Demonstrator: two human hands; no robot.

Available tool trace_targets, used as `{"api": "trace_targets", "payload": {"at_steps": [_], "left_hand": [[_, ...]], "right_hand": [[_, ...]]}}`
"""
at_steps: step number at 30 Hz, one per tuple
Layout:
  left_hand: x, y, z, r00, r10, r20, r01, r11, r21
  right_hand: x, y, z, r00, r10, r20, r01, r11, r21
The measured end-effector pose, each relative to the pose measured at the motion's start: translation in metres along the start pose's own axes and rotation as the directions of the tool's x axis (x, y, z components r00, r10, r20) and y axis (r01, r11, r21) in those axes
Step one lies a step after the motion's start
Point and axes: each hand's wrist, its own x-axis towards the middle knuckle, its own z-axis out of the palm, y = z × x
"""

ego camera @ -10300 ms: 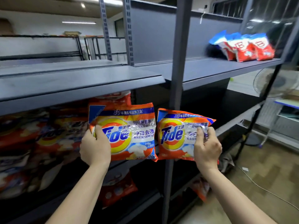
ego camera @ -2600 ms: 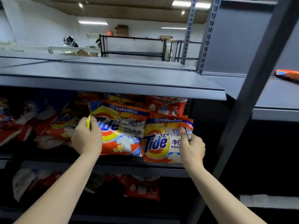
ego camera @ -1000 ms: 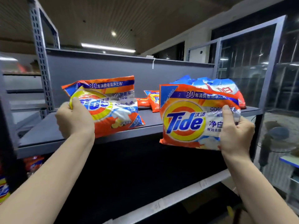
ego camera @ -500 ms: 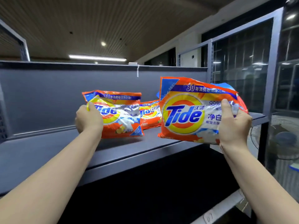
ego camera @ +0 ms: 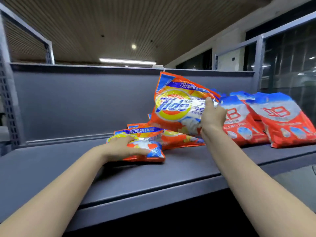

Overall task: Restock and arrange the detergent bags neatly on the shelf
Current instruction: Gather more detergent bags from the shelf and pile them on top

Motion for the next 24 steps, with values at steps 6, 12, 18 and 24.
{"api": "trace_targets", "payload": {"at_steps": [6,12,18,24], "left_hand": [[0.018,-0.005,0.009,0.994,-0.074,-0.080,0.076,0.997,0.029],[0.009,0.015,0.009,0.983,-0.130,-0.131,0.140,0.988,0.069],[-0.002,0.023,0.015,0.965,-0.098,-0.243,0.134,0.982,0.136],[0.000,0.023,0.019,0.950,-0.004,-0.313,0.060,0.984,0.170]], "right_hand": [[0.010,0.029,0.048,0.912,0.134,0.389,0.017,0.932,-0.363],[0.010,0.044,0.038,0.821,-0.147,0.552,0.517,0.604,-0.607],[0.010,0.030,0.034,0.561,-0.049,0.827,0.737,0.485,-0.471],[0.027,0.056,0.032,0.717,-0.231,0.657,0.694,0.326,-0.642]]}}
